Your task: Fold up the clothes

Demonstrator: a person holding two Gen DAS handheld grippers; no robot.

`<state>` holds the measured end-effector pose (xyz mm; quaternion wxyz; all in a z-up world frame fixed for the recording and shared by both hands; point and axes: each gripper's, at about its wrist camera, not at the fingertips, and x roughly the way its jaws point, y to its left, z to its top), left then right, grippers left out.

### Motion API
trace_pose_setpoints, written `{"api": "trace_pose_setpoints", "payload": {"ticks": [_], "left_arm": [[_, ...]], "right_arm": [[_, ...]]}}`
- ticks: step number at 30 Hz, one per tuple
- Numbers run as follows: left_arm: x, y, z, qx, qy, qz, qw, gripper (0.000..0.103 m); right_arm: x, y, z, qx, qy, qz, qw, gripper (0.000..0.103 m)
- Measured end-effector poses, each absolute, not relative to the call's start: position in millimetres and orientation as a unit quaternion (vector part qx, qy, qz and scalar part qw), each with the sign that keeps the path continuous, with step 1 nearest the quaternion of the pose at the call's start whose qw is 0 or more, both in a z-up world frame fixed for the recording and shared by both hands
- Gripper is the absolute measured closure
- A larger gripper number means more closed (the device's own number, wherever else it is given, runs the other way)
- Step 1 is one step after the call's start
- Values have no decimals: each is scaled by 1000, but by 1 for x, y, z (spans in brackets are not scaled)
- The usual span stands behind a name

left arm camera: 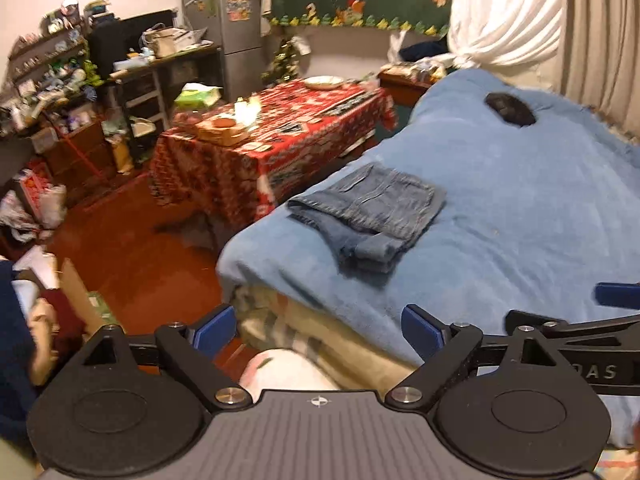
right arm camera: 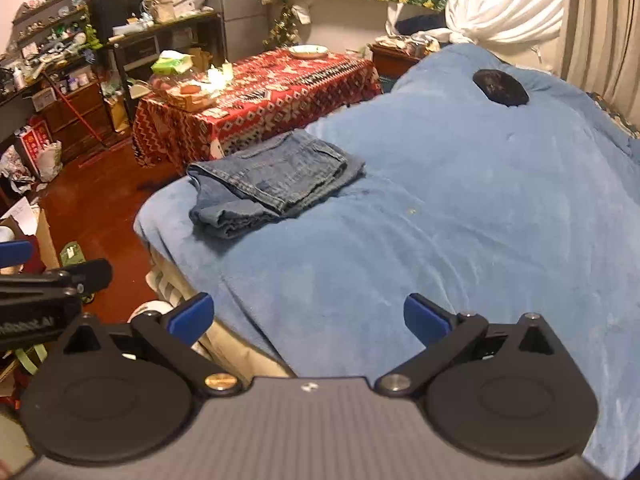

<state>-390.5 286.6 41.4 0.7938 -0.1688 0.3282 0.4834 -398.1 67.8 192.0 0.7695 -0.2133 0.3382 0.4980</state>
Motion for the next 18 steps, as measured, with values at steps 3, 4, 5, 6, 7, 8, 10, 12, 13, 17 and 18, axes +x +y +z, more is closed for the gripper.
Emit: {"api": "trace_pose_setpoints", "payload": {"ticks": [3,4,5,6,7,8,10,12,13,17,18], "left_arm": [[-388,286,38,-173,342,493,781,12],[-389,288,37,-183,343,491,780,12],[-390,288,36,-191,344,489,779,12],[-391,288,36,-201,343,488,777,12],[-391,288,36,-204,343,488,776,12],[-391,288,37,-205,342,488,776,12],[-392,286,39,-201,339,492,776,12],[-392,284,42,-195,338,495,776,12],[-392,283,43,-194,337,496,776,12],[-390,284,45,-194,334,496,778,12],[-390,285,46,-192,334,496,778,12]], "right_arm": [[-398,69,191,-211,345,494,770,1],[-398,69,190,-210,348,492,770,1],[-398,69,190,-209,350,491,770,1],[-398,69,190,-207,353,490,770,1],[-398,70,189,-206,354,490,769,1],[-398,70,189,-206,355,490,769,1],[-398,71,189,-204,356,488,770,1],[-399,70,190,-203,353,488,772,1],[-399,70,191,-203,351,487,774,1],[-401,70,195,-203,344,484,779,1],[-401,70,195,-202,344,485,779,1]]}}
